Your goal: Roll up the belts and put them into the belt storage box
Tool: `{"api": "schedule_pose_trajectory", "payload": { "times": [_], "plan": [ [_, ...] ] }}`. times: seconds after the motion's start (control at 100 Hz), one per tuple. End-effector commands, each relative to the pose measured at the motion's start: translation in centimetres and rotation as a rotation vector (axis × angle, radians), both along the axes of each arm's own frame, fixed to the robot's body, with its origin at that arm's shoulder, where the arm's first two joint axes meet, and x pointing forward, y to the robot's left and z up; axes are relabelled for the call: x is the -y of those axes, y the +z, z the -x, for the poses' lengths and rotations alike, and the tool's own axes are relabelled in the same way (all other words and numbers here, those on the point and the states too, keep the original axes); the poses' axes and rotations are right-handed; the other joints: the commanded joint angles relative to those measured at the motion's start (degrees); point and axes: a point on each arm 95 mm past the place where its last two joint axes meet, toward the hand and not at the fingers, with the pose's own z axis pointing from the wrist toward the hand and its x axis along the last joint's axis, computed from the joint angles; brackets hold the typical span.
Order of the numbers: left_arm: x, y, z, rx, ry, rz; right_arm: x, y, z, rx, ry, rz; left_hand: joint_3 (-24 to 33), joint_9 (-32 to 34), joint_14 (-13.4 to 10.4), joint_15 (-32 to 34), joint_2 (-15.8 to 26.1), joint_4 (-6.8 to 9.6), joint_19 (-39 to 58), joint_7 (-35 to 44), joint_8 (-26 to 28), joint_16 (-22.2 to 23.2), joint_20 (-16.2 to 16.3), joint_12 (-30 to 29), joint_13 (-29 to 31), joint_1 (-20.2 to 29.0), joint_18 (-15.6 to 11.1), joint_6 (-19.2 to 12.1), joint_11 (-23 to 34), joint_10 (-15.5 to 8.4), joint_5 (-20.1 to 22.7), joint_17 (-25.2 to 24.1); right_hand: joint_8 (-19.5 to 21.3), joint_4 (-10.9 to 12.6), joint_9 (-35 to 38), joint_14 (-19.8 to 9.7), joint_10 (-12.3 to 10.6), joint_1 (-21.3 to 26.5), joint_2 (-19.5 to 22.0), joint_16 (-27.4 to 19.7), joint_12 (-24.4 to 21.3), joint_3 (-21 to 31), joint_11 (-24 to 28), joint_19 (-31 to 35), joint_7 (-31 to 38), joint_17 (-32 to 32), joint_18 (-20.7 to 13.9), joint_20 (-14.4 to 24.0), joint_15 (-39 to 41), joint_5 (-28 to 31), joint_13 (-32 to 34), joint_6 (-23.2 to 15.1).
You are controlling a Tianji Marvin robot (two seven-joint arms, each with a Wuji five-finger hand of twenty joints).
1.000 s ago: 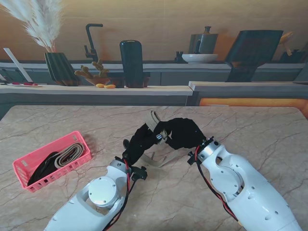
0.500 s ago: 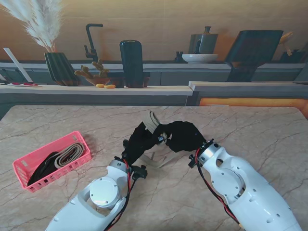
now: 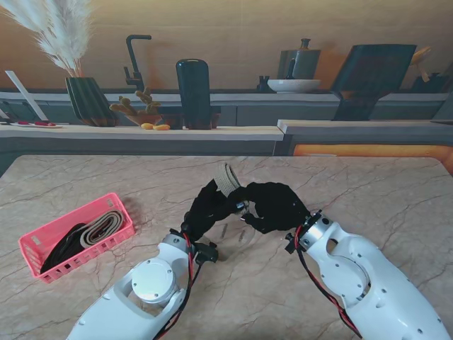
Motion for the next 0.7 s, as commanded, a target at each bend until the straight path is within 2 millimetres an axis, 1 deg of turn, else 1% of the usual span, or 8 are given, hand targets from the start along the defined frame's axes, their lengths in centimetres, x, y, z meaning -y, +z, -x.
{"api": "schedule_pose_trajectory", "payload": {
  "times": [0.0, 0.12, 0.25, 0.35, 0.42, 0.48, 0.57, 0.69],
  "plan": [
    [0.0, -0.1, 0.0, -0.004, -0.003, 0.000, -0.6, 0.5, 0.6, 0.018, 0.030, -0.012, 6.76, 1.48, -0.44, 2.51, 7.29, 3.83, 1.23, 4.21, -0.79, 1.70, 1.33, 2.05, 2.82, 7.45, -0.12, -3.90, 1.27, -0.59, 2.23, 0.68, 1.77, 2.36, -4.73, -0.73, -3.42, -2.95, 1.31, 0.34, -1.15, 0.62, -2.81, -0.77, 0.97, -1.13, 1.11, 1.38, 1.47, -4.06, -1.49, -11.33],
    [0.0, -0.1, -0.1, -0.001, -0.003, -0.012, -0.3, 0.8, 0.9, 0.048, 0.032, -0.015, 7.59, 1.19, -0.39, 3.18, 7.15, 4.11, 1.14, 4.21, -0.94, 2.66, 1.54, 3.28, 2.74, 7.17, -0.10, -3.62, 1.61, -0.41, 2.03, 0.56, 0.74, 2.04, -6.61, -1.47, -3.25, -7.84, -0.17, 0.43, -1.47, -0.25, -3.26, -1.10, 0.16, -1.89, 0.58, 1.95, 4.00, -6.50, -2.58, -11.94],
    [-0.1, -0.3, -0.3, -0.002, 0.002, -0.031, 0.1, 1.4, 1.2, 0.102, 0.020, -0.065, 6.72, -1.90, -0.31, 3.22, 8.93, 3.48, 0.13, 4.05, -0.42, 4.42, 1.72, 6.84, 1.34, 9.15, -0.38, -4.01, 2.22, -0.70, 0.61, -0.36, 0.72, 1.34, -5.92, -2.96, -3.13, -10.03, -0.96, 0.99, -1.09, -2.45, -2.23, -0.74, 1.43, -1.70, -0.51, 2.52, 7.99, -4.32, -2.31, -10.11],
    [-0.1, -0.5, -0.6, 0.012, 0.014, -0.072, 0.4, 2.0, 1.4, 0.128, -0.004, -0.101, 4.55, -3.72, -0.22, 3.17, 10.56, 3.25, -0.19, 3.95, 0.19, 5.87, 2.12, 9.07, 0.70, 11.33, -0.44, -4.13, 2.51, -0.42, -0.43, -0.68, 1.19, 1.23, -7.07, -3.94, -3.09, -10.73, -1.03, 1.18, -0.72, -3.64, -1.43, -0.80, 1.41, -1.70, -1.25, 2.54, 10.27, -4.36, -2.75, -4.12],
    [-0.1, -0.6, -0.8, 0.035, 0.022, -0.115, 0.7, 2.4, 1.4, 0.134, -0.026, -0.104, 2.99, -4.74, 0.26, 3.33, 11.65, 3.06, -0.23, 3.90, 0.36, 6.29, 2.32, 10.18, 0.24, 12.91, -0.53, -3.90, 2.72, -0.20, -0.97, -0.88, 0.50, 1.17, -9.71, -4.17, -1.99, -11.30, -0.95, 0.47, -0.72, -5.60, -1.19, -1.36, -1.24, -1.73, -1.40, 2.03, 10.40, -5.91, -3.30, 3.45],
    [-0.2, -0.7, -0.9, 0.062, 0.025, -0.157, 0.9, 2.7, 1.4, 0.116, -0.042, -0.099, 1.94, -5.45, 0.32, 3.80, 12.36, 2.94, -0.19, 3.82, 0.36, 6.62, 2.44, 10.92, -0.14, 14.04, -0.58, -3.69, 2.92, 0.00, -1.30, -1.05, -0.10, 1.19, -13.39, -3.51, -0.65, -11.60, -0.65, -0.53, -1.26, -7.92, -2.20, -2.22, -3.77, -2.48, -1.15, 1.43, 8.84, -7.85, -4.83, 7.27],
    [-0.2, -0.9, -1.1, 0.113, 0.029, -0.226, 1.0, 2.9, 1.1, 0.061, -0.051, -0.074, 1.17, -5.92, 0.11, 4.26, 12.77, 2.98, 0.06, 3.83, 0.39, 6.77, 2.60, 11.57, 0.02, 14.78, -0.51, -3.57, 3.22, 0.13, -1.63, -0.97, -0.26, 1.59, -17.82, -2.20, 1.35, -11.03, 0.32, -1.81, -1.95, -11.82, -3.49, -2.97, -6.95, -3.06, -0.57, 0.94, 5.70, -9.74, -6.46, 10.85],
    [-0.2, -1.0, -1.3, 0.176, 0.023, -0.306, 0.8, 2.9, 0.3, -0.002, -0.068, -0.046, 0.97, -6.17, 0.21, 4.54, 12.81, 3.03, 0.22, 3.72, 0.29, 6.89, 2.66, 11.98, -0.08, 14.95, -0.47, -3.29, 3.47, 0.39, -1.91, -1.02, 0.45, 2.10, -21.59, -1.16, 3.29, -10.36, 1.21, -2.45, -2.16, -14.82, -4.01, -3.20, -9.06, -2.91, -0.09, 0.58, 3.11, -10.74, -6.99, 12.32]
  ]
}}
